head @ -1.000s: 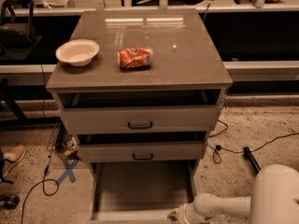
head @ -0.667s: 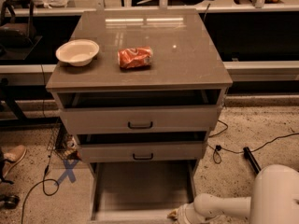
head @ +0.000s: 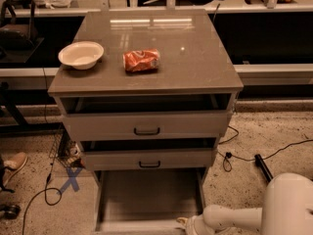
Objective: Open bottom drawer
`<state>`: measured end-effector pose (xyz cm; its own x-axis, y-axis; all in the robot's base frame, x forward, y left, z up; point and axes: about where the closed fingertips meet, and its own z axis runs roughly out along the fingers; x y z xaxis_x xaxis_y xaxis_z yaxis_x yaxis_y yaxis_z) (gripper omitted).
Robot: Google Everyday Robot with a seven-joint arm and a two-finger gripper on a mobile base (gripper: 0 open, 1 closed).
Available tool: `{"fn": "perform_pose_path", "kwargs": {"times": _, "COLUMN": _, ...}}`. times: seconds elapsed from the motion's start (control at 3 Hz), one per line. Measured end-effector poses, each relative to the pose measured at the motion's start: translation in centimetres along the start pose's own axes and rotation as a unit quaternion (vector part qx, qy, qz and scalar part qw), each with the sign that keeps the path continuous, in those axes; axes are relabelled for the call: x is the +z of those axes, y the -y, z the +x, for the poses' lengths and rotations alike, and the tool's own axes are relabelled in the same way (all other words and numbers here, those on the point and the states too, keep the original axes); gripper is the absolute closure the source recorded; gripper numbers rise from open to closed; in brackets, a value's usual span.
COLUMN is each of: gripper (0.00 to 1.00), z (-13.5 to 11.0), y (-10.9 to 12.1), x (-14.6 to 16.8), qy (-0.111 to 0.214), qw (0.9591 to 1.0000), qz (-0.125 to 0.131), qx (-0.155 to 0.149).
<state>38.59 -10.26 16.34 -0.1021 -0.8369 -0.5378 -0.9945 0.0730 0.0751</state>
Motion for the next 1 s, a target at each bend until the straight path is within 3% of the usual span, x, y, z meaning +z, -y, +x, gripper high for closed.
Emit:
{"fn": "perform_pose_path", "kwargs": {"times": 0.33, "gripper": 0.0, "z": -0.1, "y": 0.1, "x": -0.4, "qy": 0.009, "qw": 0.9999, "qz": -0.005, "qx": -0.005}}
{"fn": "perform_pose_path", "kwargs": {"times": 0.67, "gripper": 0.0, "z": -1.2, "y": 1.5, "x": -3.4, "qy": 0.031, "qw": 0.9991, "qz": 0.003, "qx": -0.03}}
{"fn": "perform_pose_path", "kwargs": {"times": 1.0, "gripper": 0.0, "z": -2.2, "y": 2.4, "x": -8.2, "qy": 0.032, "qw": 0.9972, "qz": 0.024, "qx": -0.063}}
